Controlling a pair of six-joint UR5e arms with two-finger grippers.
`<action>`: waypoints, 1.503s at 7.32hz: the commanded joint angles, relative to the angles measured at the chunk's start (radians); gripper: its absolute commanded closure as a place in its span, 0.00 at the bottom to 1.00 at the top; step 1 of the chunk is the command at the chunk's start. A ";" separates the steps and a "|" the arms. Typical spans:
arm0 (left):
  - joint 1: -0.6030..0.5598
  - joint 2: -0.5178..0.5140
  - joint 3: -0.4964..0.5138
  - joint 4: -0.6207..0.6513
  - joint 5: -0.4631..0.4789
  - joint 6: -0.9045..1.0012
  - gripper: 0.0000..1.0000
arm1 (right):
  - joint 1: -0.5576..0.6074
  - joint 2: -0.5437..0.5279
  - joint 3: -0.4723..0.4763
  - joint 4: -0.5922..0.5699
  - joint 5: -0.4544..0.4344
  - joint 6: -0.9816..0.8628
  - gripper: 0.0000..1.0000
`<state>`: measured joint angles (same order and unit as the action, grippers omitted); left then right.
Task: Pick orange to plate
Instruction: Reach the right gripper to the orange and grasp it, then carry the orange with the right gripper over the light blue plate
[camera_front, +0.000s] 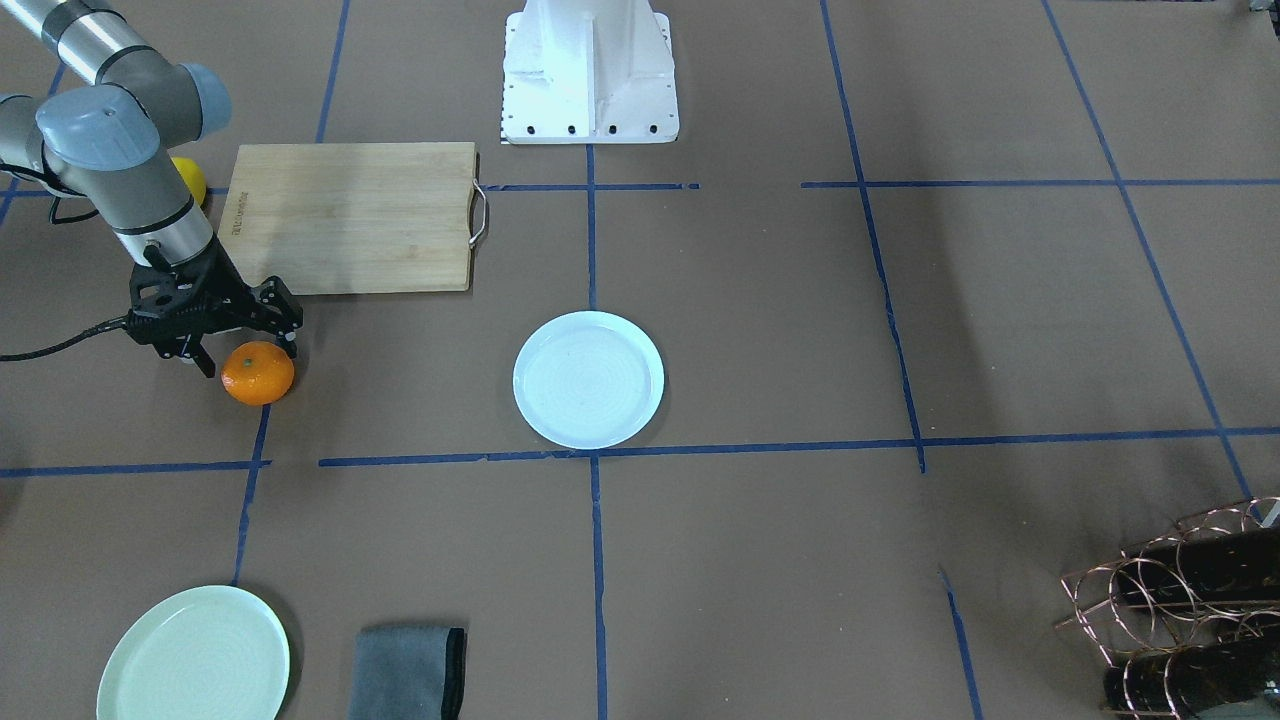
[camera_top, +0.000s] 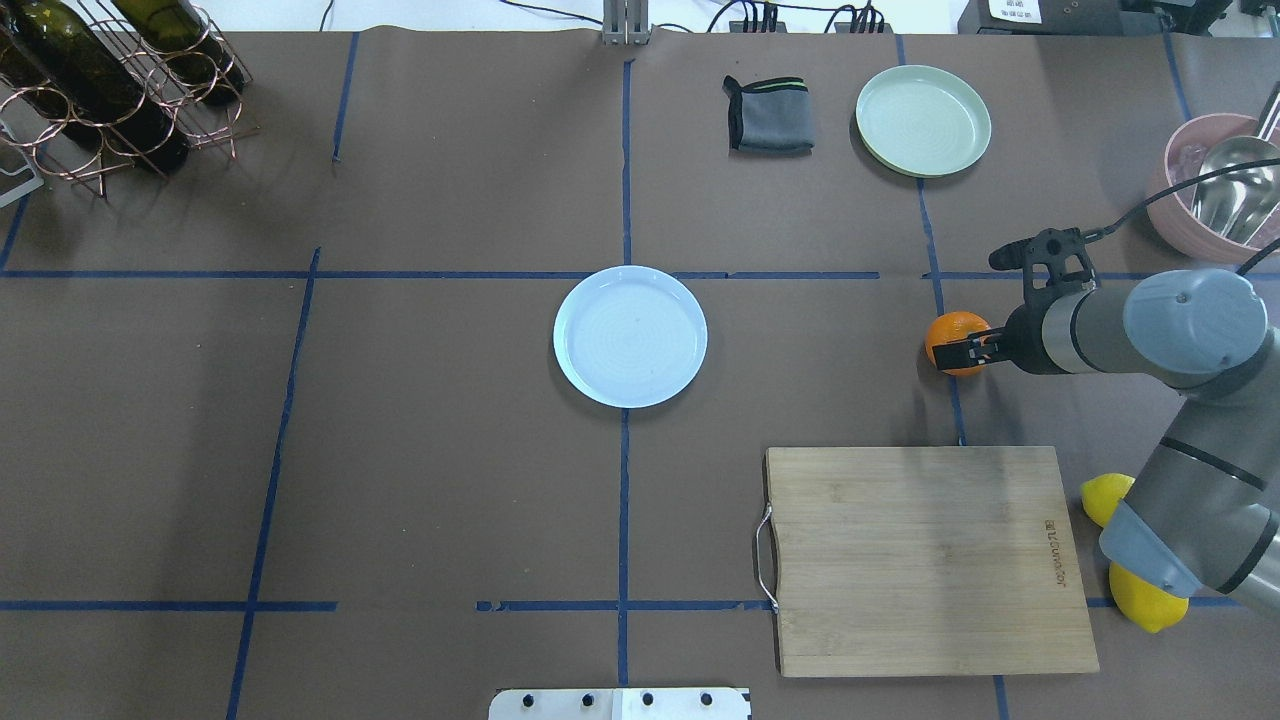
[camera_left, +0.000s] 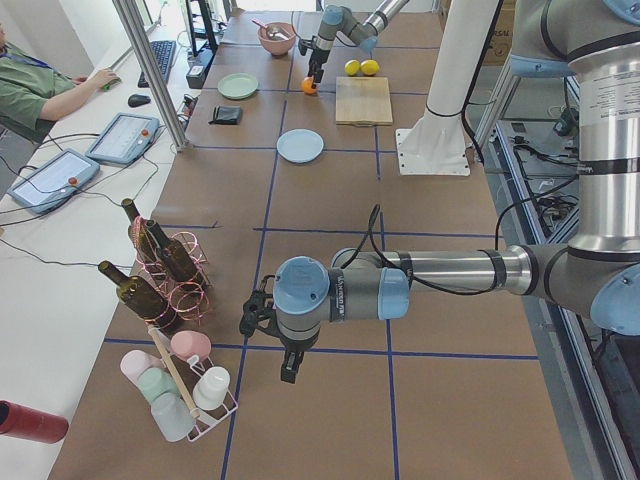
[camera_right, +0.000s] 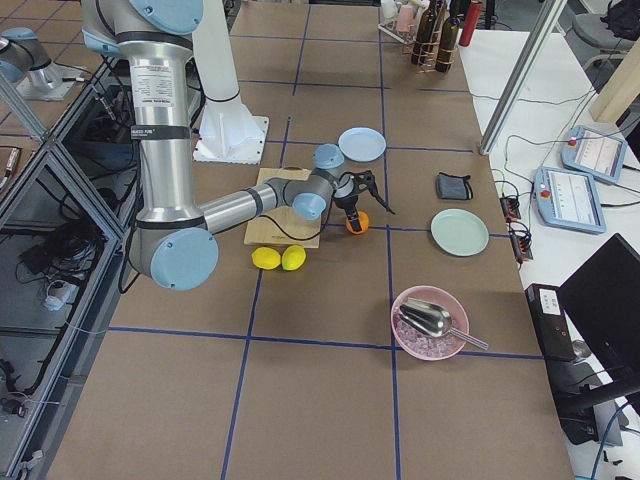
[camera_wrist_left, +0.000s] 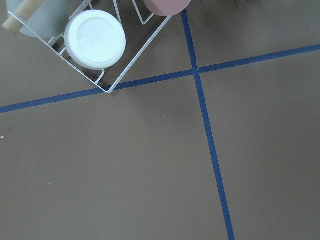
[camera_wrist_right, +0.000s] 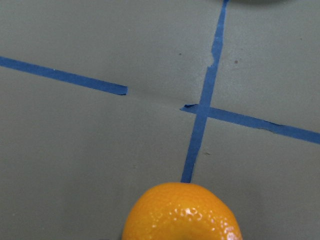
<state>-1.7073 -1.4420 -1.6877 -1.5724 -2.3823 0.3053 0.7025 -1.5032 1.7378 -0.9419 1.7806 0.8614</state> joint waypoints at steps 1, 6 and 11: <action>0.000 0.000 -0.001 0.000 0.000 0.000 0.00 | -0.005 0.030 -0.038 0.002 -0.016 0.001 0.00; 0.000 0.000 -0.001 0.002 0.000 0.000 0.00 | -0.009 0.064 -0.038 -0.008 -0.020 0.048 0.88; 0.000 0.000 -0.001 0.002 -0.002 0.000 0.00 | -0.113 0.565 -0.113 -0.514 -0.090 0.290 0.93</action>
<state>-1.7073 -1.4420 -1.6889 -1.5708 -2.3826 0.3053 0.6169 -1.0616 1.6722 -1.3588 1.7205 1.0931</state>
